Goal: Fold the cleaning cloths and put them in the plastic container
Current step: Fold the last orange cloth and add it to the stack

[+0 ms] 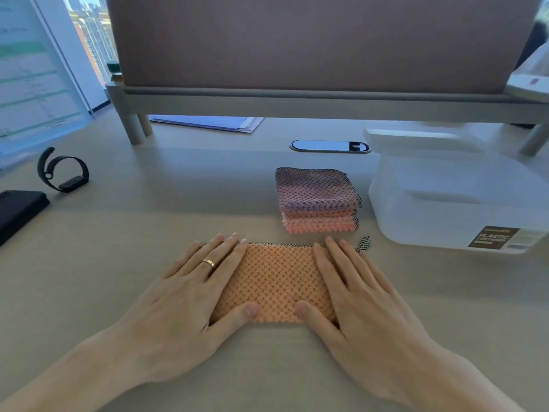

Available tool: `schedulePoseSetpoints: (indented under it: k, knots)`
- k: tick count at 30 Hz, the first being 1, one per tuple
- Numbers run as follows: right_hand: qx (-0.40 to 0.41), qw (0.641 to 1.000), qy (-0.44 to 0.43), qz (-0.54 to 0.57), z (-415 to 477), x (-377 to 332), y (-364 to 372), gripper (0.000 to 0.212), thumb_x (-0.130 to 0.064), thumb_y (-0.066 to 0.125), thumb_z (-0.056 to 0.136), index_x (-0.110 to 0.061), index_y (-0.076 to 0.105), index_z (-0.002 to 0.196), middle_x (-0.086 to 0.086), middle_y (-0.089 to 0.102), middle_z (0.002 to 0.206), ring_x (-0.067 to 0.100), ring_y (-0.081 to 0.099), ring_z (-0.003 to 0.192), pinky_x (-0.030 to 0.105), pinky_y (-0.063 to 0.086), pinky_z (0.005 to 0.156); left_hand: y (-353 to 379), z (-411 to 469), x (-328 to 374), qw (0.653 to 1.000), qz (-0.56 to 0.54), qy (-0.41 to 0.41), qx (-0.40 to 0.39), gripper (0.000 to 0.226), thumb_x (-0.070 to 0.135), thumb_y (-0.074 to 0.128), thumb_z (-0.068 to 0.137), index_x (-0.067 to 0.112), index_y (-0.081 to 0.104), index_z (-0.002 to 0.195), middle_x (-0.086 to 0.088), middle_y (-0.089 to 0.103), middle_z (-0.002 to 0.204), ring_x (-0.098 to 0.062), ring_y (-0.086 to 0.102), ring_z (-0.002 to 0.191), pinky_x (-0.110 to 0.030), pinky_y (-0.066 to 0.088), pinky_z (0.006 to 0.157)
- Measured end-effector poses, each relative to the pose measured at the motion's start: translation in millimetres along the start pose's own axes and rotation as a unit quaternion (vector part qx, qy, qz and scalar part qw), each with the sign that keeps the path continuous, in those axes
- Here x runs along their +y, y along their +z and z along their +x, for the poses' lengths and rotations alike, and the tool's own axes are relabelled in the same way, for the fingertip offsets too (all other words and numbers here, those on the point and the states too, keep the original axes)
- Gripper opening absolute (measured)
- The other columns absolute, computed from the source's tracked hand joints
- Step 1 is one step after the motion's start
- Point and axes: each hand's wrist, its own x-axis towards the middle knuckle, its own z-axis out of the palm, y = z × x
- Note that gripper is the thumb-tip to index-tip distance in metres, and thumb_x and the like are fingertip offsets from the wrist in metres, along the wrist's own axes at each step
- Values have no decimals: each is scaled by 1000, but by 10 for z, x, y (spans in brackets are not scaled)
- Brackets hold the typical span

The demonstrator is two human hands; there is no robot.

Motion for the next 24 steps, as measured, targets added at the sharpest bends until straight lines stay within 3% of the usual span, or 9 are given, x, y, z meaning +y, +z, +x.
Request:
schedulePoseSetpoints:
  k: [4,7,8,11,13,16,18,21,24]
  knots:
    - [-38,998,32,-27,-142,94,-130,96,-83,0,85,-25,-28,156,-4,-35,164,11,-34,149,26,-20,120,-104,-82,-178,999,-34,-21,-35,81,82,-7,81,48,-20,154,33,-28,159,19,-34,139,-14,-21,117]
    - [18,999,24,-24,-127,-14,-247,98,-83,2,86,-21,-27,157,-1,-37,163,13,-38,148,32,-20,121,-228,-24,-287,990,-128,-58,-10,78,83,3,81,57,-3,154,44,-15,155,35,-21,130,-4,-12,111]
    - [44,999,5,-12,-93,-112,-253,99,-81,4,87,-20,-24,158,1,-35,164,15,-36,149,35,-18,122,-242,18,-327,987,-142,-68,15,75,81,10,86,55,3,156,43,-4,154,33,-8,133,-8,-4,113]
    - [76,993,-76,52,12,-492,-173,101,-80,15,88,-15,-4,163,6,-16,170,23,-23,155,42,-13,126,-247,142,-382,993,-95,-58,34,66,69,32,95,41,29,155,27,34,145,4,32,137,-20,24,112]
    - [59,990,-105,67,26,-684,-3,101,-81,19,89,-12,6,163,7,-5,171,27,-13,157,46,-11,125,-256,215,-396,996,-71,-40,40,54,66,49,90,38,52,136,22,51,127,-1,51,116,-17,35,98]
    - [30,992,-98,72,-34,-774,192,100,-82,19,90,-9,31,158,8,25,168,27,18,156,47,6,118,-389,369,-386,992,-96,-82,3,27,46,76,83,32,63,102,18,60,98,4,54,82,-10,36,69]
    - [34,992,-95,82,-51,-763,258,100,-82,15,90,-9,36,156,8,33,165,27,26,154,48,10,116,-497,477,-399,989,-107,-89,-55,23,42,80,81,28,64,88,12,65,86,-4,58,78,-21,43,68]
    - [42,992,-90,80,-57,-760,271,99,-82,17,90,-10,41,154,7,38,163,27,31,152,48,12,114,-602,566,-420,985,-108,-73,-117,33,44,79,79,19,58,74,7,60,68,-14,53,63,-36,42,65]
    - [33,991,-91,92,-55,-758,217,101,-83,17,89,-12,28,159,6,23,169,25,13,157,47,2,117,-668,572,-343,961,-228,-87,-130,24,34,82,82,21,63,89,6,70,72,-11,65,64,-32,52,60]
